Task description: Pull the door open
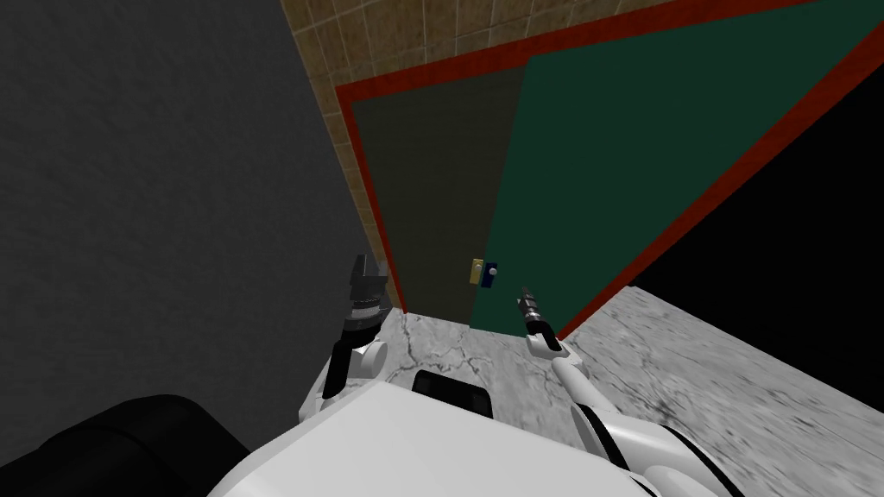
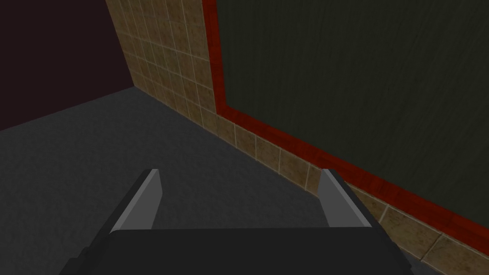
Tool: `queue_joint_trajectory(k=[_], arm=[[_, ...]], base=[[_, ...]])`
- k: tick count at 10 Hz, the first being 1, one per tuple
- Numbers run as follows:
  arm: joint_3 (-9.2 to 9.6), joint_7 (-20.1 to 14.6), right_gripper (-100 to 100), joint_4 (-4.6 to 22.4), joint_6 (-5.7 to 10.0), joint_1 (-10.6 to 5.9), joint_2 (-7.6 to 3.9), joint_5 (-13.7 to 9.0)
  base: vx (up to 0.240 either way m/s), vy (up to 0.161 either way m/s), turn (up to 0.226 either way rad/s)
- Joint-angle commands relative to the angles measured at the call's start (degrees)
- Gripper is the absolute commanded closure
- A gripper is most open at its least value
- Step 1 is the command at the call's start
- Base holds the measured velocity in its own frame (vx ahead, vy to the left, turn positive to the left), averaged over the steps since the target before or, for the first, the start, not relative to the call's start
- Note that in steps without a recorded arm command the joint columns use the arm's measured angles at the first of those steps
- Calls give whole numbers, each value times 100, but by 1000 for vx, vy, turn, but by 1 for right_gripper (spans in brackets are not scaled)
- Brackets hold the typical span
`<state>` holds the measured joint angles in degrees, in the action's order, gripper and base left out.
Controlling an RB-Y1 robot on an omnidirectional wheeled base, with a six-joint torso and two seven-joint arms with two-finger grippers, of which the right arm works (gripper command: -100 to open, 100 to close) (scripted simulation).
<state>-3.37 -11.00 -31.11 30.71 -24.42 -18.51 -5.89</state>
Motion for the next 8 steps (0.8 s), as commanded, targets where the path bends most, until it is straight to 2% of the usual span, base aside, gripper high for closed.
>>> queue_joint_trajectory(k=[1, 3, 6, 8], arm=[[-11, -80, -100, 75, 28, 48, -173, -15], [-38, -60, -100, 86, 41, 53, -180, -23], [-15, -48, -100, 66, 55, 8, -122, -13], [59, -41, -100, 13, 75, -98, 15, 15]], base=[[117, -92, -90], [107, -43, 28], [159, 29, 57], [170, 74, 128]])
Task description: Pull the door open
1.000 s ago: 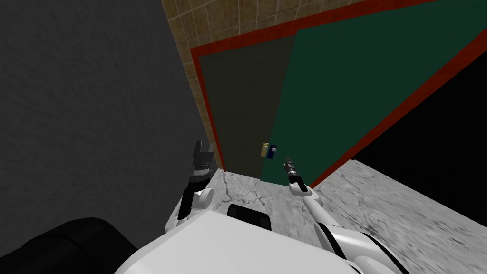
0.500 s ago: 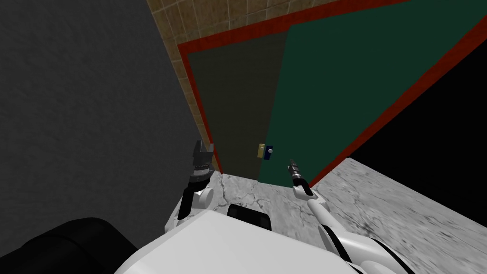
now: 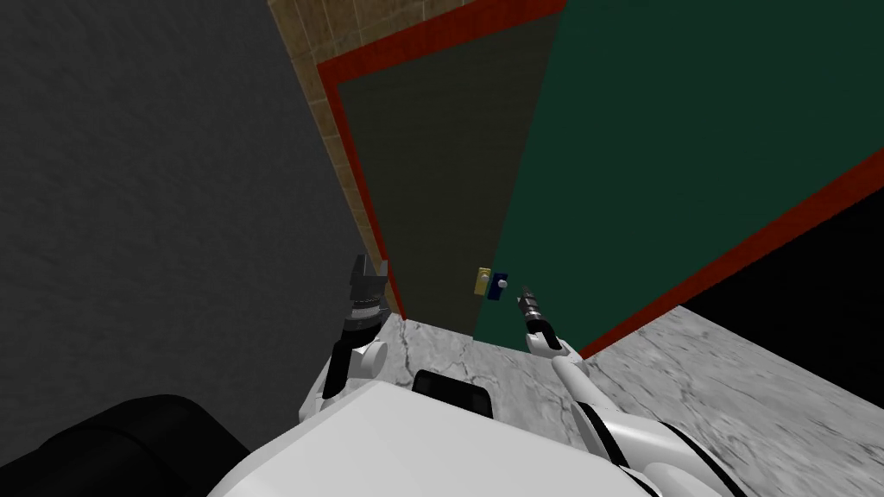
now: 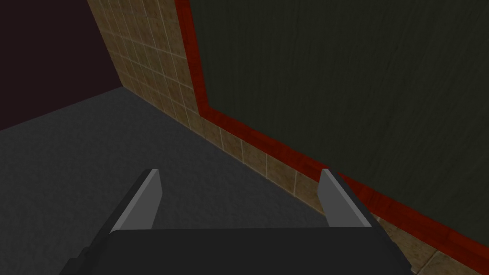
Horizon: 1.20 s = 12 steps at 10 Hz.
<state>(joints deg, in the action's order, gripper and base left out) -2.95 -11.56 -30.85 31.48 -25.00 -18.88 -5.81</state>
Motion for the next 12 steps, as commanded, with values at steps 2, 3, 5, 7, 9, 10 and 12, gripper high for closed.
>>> queue_joint_trajectory(k=[2, 3, 5, 7, 9, 10, 12], arm=[[58, 18, -100, 55, 8, -94, 122, 23], [58, 18, -100, -41, 8, -94, 122, 23], [51, 32, 100, -61, -3, -71, 131, 21], [51, 32, 100, -61, -3, -71, 131, 21], [51, 32, 100, -61, -3, -71, 131, 21], [51, 32, 100, -61, -3, -71, 131, 21], [-5, 22, -100, -24, -20, 2, 25, -1]], base=[[163, 87, 120], [46, 42, -30], [7, 8, -3], [-5, -11, -1], [-4, -3, -5], [0, 0, 0], [-115, -93, -123]])
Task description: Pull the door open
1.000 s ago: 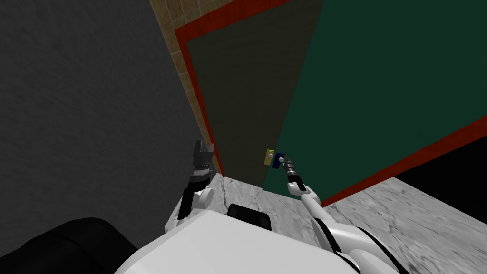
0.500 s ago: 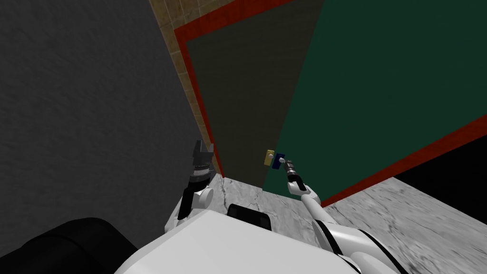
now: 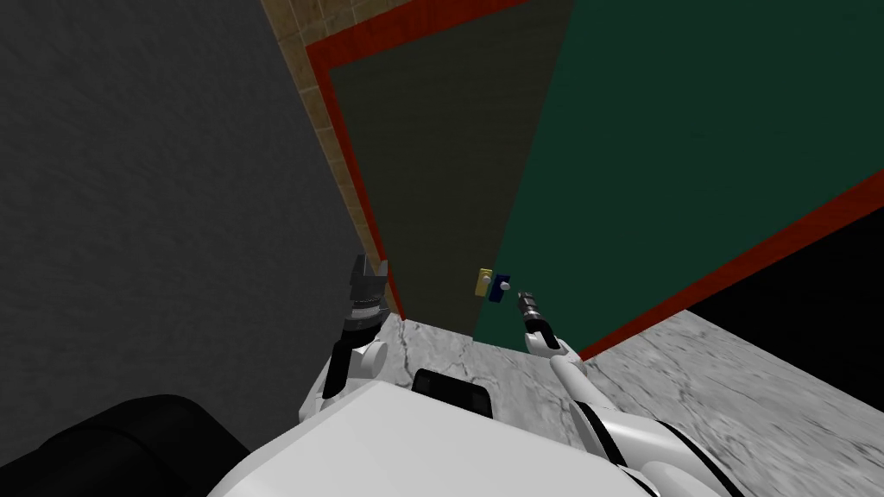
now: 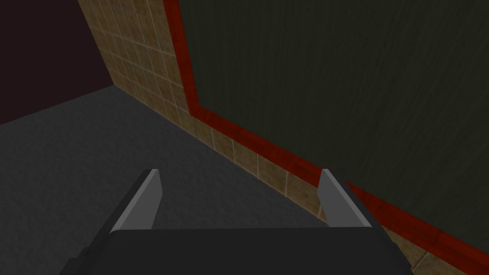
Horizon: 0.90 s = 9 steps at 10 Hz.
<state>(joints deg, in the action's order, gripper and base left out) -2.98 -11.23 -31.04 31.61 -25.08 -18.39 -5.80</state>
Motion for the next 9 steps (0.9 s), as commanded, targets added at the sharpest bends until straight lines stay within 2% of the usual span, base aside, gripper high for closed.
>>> queue_joint_trajectory(k=[1, 3, 6, 7, 8, 9], arm=[[-14, -28, -100, 6, -47, 40, -73, -8], [22, -59, -100, -10, -63, 27, -65, 4], [206, -136, -100, -107, -90, -115, 104, 68], [206, -136, -100, -12, -90, -115, 104, 68], [206, -136, -100, -107, -90, -115, 104, 68], [213, -159, -100, -30, -45, -120, 87, 70]], base=[[-173, -67, -72], [-220, -22, -19], [-225, 89, 92], [-110, 65, 44], [-28, 26, -29], [-8, 12, -6]])
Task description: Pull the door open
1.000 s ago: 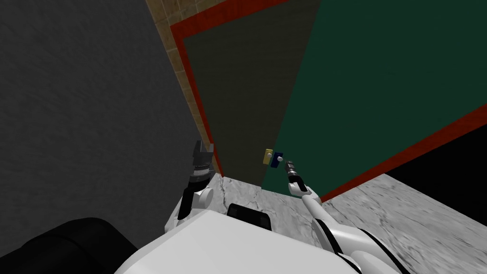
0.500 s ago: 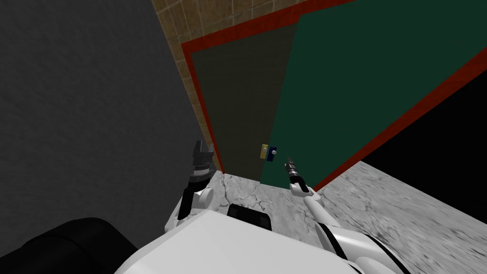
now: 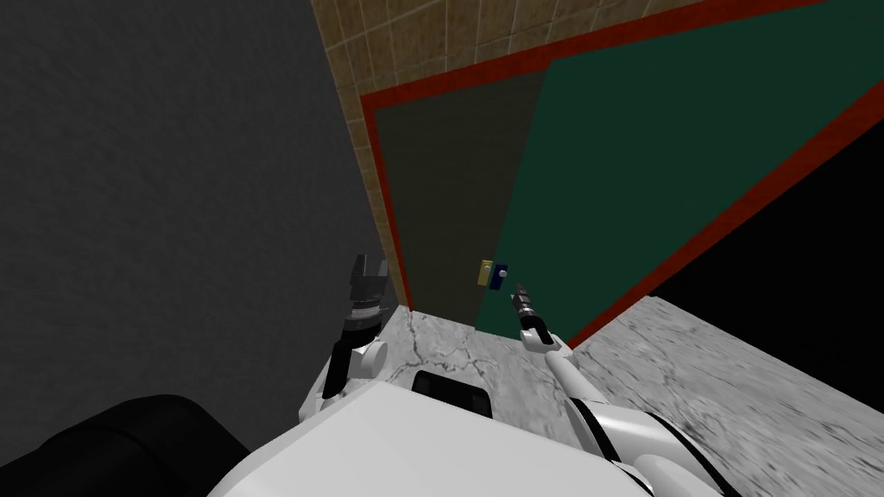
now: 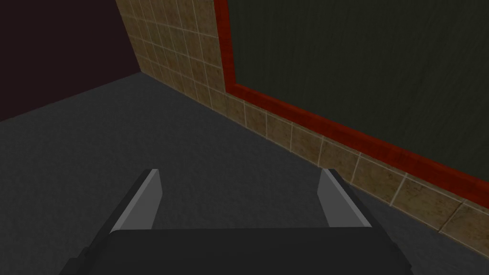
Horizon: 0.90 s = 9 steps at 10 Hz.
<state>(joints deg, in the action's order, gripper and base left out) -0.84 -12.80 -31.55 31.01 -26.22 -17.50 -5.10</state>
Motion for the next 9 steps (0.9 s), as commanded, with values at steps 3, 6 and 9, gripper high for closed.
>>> queue_joint_trajectory(k=[3, 6, 9], arm=[[-193, 45, -100, -34, -6, 171, -242, -67], [-296, 82, -100, 162, -1, 241, -348, -102], [-289, 110, -100, 145, 17, 188, -289, -96]], base=[[31, -103, -163], [48, -42, -31], [198, -5, 35]])
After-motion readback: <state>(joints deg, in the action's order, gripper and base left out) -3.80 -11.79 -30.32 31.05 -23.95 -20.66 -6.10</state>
